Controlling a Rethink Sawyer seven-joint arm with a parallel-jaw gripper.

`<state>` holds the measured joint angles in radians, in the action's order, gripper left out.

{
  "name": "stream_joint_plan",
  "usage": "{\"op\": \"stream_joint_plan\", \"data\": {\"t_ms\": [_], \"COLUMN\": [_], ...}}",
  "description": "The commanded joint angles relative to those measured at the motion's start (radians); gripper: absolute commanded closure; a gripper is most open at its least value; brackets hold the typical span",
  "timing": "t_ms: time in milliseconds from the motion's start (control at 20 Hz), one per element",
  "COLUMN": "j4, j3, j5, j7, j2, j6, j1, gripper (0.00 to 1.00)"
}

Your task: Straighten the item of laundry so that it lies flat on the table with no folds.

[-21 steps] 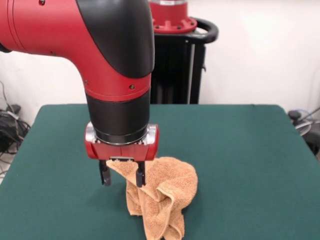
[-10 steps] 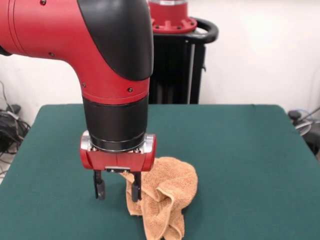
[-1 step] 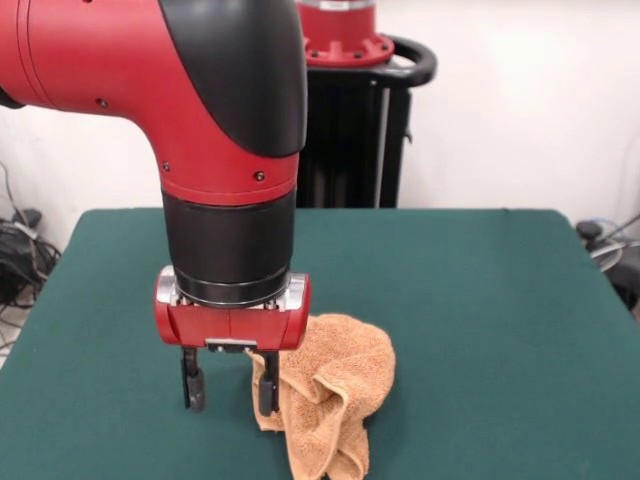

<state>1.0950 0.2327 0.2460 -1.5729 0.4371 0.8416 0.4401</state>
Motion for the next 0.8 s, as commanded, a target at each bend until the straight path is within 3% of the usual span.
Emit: {"op": "stream_joint_plan", "data": {"t_ms": [50,800], "j4": [0.014,-0.013], "j3": [0.037,0.013], "j5": [-0.023,-0.032], "j7": [0.004,-0.05], "j2": [-0.051,-0.034], "j6": [0.144,0.418], "j1": [0.007,-0.014], "gripper": [0.0,0.0]}}
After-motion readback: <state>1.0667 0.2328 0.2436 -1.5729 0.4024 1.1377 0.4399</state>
